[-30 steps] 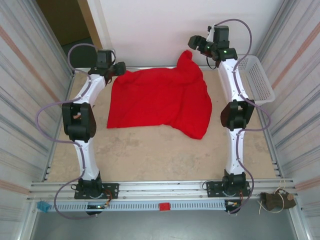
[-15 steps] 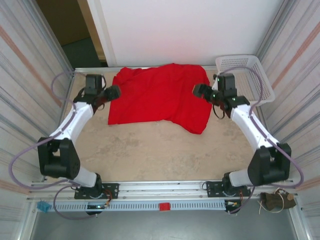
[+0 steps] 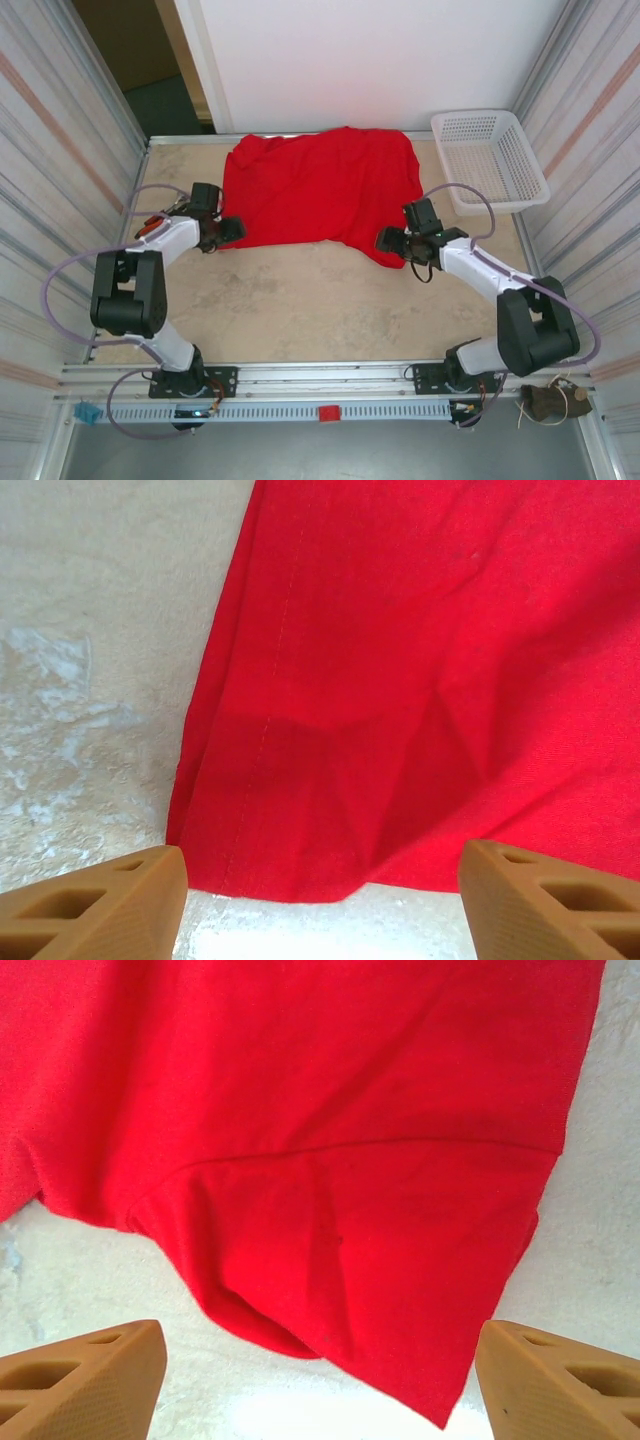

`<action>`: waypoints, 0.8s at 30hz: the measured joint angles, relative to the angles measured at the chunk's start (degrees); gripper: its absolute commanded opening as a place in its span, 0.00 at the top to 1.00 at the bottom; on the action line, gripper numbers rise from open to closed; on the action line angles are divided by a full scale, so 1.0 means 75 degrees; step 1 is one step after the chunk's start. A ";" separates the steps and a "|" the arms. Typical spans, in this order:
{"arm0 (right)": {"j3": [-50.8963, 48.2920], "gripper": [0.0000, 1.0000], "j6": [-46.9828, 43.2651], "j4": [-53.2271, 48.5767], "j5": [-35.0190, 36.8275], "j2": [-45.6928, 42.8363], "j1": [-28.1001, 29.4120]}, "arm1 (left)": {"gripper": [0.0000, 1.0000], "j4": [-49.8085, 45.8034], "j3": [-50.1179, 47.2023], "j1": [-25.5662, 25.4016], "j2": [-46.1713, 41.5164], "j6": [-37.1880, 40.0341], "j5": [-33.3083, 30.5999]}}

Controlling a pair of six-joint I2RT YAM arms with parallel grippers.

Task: Fold the inside-out t-shirt

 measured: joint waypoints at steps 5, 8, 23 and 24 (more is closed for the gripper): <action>0.0041 0.35 0.0023 0.0259 0.0122 0.0781 -0.0006 | 0.46 0.0073 0.0015 0.0000 0.0402 -0.0006 0.0000; 0.0085 0.56 -0.0003 0.0364 0.0117 0.1233 -0.0006 | 0.72 0.0108 0.0108 0.0000 0.0635 0.0015 0.0009; -0.0673 1.00 0.0038 -0.0417 -0.0277 -0.1906 0.0108 | 1.00 0.0029 -0.1134 -0.0009 -0.1821 -0.0052 0.0405; -0.0688 1.00 0.0111 -0.0577 -0.0303 -0.2331 0.0157 | 1.00 -0.0017 -0.1276 -0.0009 -0.2212 -0.0137 0.0458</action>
